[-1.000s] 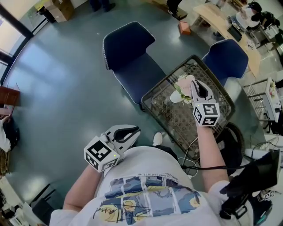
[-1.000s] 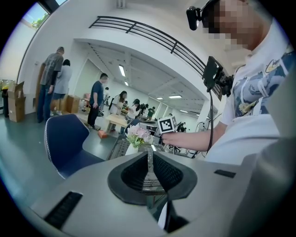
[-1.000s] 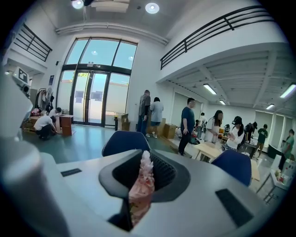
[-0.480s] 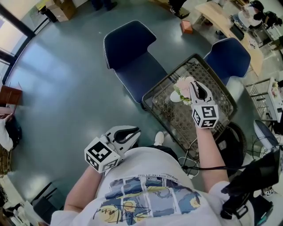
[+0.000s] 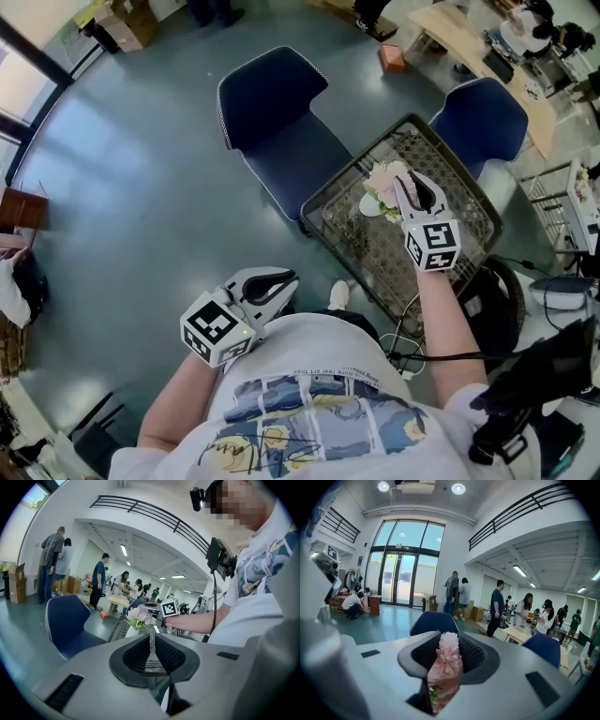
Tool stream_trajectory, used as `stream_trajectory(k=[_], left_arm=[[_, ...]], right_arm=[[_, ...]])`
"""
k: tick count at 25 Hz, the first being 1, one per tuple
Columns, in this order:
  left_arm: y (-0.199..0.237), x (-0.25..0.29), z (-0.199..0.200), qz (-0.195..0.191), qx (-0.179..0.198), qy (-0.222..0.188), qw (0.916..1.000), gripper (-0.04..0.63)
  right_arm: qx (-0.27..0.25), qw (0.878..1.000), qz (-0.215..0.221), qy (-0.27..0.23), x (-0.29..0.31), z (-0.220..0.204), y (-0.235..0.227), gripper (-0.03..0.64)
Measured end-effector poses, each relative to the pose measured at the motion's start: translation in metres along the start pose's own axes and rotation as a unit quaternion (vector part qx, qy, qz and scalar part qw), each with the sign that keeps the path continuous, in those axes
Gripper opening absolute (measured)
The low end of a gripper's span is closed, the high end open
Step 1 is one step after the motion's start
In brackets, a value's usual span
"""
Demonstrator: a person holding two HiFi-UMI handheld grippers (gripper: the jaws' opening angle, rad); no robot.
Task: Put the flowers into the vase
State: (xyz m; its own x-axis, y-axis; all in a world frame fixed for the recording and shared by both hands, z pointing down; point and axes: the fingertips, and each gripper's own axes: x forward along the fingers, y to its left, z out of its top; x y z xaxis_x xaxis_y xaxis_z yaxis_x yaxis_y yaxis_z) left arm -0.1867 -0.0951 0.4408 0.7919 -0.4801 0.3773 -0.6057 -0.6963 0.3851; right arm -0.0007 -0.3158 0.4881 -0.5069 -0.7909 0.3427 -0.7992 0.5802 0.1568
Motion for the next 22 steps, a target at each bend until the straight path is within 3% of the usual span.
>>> stream_trajectory(k=[8,22], left_arm=[[-0.005,-0.004,-0.003,-0.001,0.002,0.001,1.0,0.043],[-0.014,0.007,-0.004,-0.011,0.009,0.007,0.9999,0.043]], right_arm=[[-0.009,1.0,0.008,0.004,-0.006,0.003,0.008,0.157],[-0.01,1.0,0.01,-0.001,-0.018,0.006,0.007,0.196]])
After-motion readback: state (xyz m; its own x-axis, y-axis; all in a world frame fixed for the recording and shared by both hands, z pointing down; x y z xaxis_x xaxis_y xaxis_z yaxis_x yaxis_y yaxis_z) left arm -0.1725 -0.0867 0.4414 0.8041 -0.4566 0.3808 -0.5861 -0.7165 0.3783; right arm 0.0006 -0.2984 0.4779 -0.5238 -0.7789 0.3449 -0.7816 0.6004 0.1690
